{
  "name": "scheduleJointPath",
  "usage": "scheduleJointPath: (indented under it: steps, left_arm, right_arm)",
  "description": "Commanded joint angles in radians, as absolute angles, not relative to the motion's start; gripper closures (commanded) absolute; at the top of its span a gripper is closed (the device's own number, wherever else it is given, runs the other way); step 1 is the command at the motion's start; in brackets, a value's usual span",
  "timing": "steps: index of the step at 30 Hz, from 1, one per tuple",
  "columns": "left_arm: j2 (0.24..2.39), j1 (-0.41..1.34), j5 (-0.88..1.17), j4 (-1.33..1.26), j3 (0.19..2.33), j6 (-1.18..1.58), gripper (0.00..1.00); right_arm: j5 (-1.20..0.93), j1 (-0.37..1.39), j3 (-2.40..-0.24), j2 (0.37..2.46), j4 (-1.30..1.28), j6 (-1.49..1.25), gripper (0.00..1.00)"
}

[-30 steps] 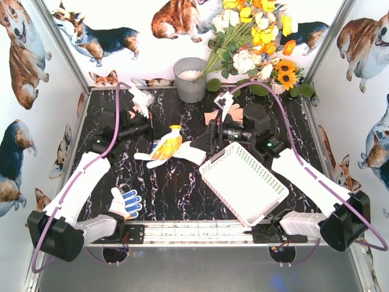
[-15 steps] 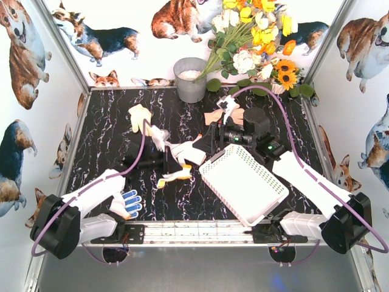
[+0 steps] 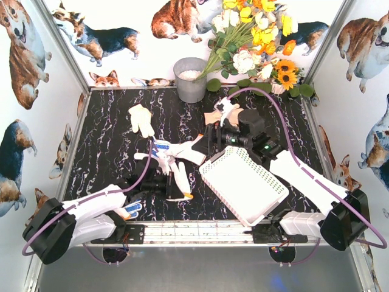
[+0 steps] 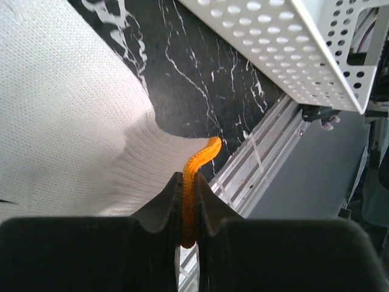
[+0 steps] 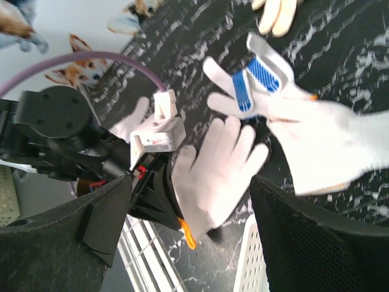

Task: Put the gloves into the storage basket
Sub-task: Place the glove at the center of the board.

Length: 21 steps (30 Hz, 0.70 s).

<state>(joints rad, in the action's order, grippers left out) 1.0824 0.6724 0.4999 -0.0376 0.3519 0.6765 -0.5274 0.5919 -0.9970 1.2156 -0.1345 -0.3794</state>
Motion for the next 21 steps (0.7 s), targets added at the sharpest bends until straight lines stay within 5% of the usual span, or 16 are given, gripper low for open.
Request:
scheduleJointPath:
  steps: [1,4,8,11,16,21]
  left_arm:
    - [1.069,0.726,0.489,-0.033,0.337,0.715,1.0]
    - [1.072,0.753,0.464,-0.004,0.343,0.701,1.0]
    - [1.048,0.754,0.412,0.019,0.367,0.699,0.53]
    - [0.981,0.755,0.319,0.088,0.392,0.69,0.42]
    - [0.81,0.751,0.086,0.183,0.392,0.742,0.4]
    - [0.838,0.738,-0.135,0.326,0.464,0.875,0.61]
  right_arm:
    - [-0.337,0.688,-1.036,1.216,-0.273,-0.389,0.22]
    - [-0.198,0.762,-1.015,1.213,-0.333,-0.459,0.26]
    - [-0.159,0.815,-0.938,1.199,-0.324,-0.586,0.34]
    - [-0.122,0.864,-0.937,1.198,-0.407,-0.614,0.38]
    - [-0.086,0.927,-0.928,1.197,-0.475,-0.633,0.43]
    - [-0.074,0.969,-0.929,1.27,-0.418,-0.642,0.48]
